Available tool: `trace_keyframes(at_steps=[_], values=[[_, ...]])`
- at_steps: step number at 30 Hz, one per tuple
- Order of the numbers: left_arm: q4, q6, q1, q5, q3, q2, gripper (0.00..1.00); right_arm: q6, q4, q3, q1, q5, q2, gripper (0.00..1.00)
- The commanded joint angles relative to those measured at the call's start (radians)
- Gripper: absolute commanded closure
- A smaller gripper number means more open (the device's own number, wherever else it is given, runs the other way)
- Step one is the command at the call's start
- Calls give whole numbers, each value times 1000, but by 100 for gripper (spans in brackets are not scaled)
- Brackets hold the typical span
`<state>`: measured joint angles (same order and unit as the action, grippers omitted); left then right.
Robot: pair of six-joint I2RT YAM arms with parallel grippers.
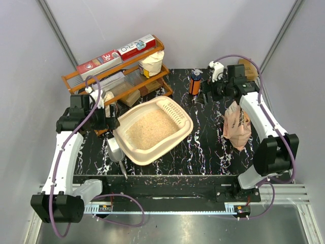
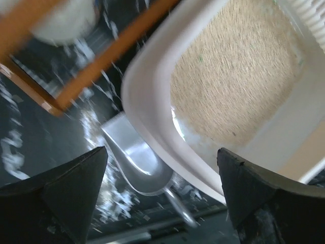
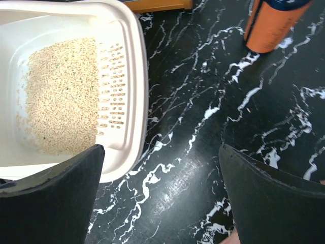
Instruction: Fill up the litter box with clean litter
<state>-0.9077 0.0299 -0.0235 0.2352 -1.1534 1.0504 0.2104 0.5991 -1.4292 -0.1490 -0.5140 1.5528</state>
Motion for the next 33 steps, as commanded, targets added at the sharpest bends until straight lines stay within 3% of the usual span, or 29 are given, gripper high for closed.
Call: trace_keyframes(at_steps=[1,6,9,12,17,26,33], values=[[1,-275,51,190,86,-52,8,-6,31,-68,-58,-47,53,0],[-17,-304,131,133,176,-79,11,-55,24,-100,-95,-70,131,0],[6,-350,171,264,256,-70,9,-82,22,-125,-126,-80,179,0],[111,-415,172,357,333,-75,2,-71,21,-132,-159,-72,213,0],[272,-453,171,417,422,-93,2,-83,16,-134,-170,-95,260,0],[363,-501,172,409,544,-118,1,-85,24,-148,-187,-170,302,0],[542,-559,171,434,606,-95,1,-88,24,-143,-192,-166,300,0]])
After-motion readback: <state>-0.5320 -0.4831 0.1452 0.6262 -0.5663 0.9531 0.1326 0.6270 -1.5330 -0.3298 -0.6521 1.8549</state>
